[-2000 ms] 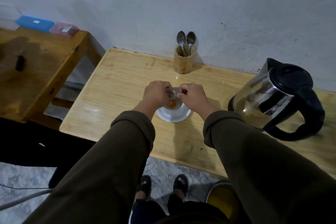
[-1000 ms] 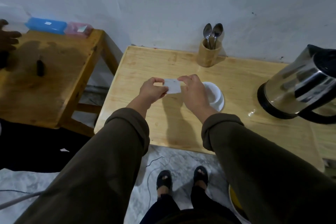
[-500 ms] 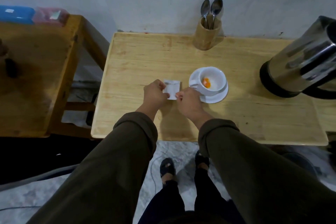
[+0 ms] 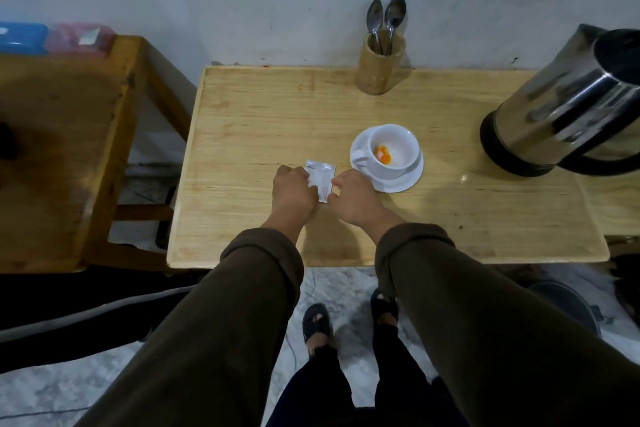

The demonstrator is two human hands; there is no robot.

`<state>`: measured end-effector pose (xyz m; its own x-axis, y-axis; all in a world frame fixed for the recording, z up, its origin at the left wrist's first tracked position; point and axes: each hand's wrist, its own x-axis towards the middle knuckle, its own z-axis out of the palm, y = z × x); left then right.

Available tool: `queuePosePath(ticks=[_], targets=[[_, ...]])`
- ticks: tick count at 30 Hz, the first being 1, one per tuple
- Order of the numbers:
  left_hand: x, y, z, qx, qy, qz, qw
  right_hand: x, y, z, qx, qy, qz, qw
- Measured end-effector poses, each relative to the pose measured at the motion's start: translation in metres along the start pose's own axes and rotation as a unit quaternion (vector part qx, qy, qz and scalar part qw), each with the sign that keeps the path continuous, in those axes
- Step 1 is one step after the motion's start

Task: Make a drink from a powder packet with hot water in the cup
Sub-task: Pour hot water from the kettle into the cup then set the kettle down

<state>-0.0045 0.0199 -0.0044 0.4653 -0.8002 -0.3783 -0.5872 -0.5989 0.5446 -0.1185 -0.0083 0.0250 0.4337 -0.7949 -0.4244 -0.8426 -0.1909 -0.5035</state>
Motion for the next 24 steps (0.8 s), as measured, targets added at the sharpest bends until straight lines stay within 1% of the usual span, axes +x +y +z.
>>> queuePosePath(ticks=[2,5,9,13,16,17,20,24], targets=[[-0.006,0.006,0.000,-0.015,0.014,-0.013,1.000,-0.005,-0.002,-0.009,0.028,0.017,-0.002,0.999],[-0.018,0.019,0.000,-0.008,0.027,-0.018,0.999,-0.018,-0.003,-0.031,0.067,0.048,-0.019,0.996],[-0.037,0.040,0.009,-0.002,0.023,-0.029,0.999,-0.032,0.006,-0.067,0.095,0.126,-0.061,0.986],[-0.056,0.066,0.032,0.028,-0.023,-0.048,0.998,-0.044,0.032,-0.115,0.065,0.219,-0.093,0.969],[-0.073,0.093,0.055,0.039,-0.059,-0.082,0.994,-0.057,0.063,-0.152,0.045,0.260,-0.098,0.960],[-0.077,0.103,0.065,0.047,-0.072,-0.080,0.993,-0.062,0.077,-0.163,0.038,0.269,-0.095,0.958],[-0.083,0.128,0.102,0.109,-0.133,-0.043,0.984,-0.074,0.119,-0.194,0.020,0.294,-0.083,0.952],[-0.089,0.167,0.138,0.158,-0.167,-0.011,0.973,-0.085,0.171,-0.227,-0.010,0.338,-0.059,0.939]])
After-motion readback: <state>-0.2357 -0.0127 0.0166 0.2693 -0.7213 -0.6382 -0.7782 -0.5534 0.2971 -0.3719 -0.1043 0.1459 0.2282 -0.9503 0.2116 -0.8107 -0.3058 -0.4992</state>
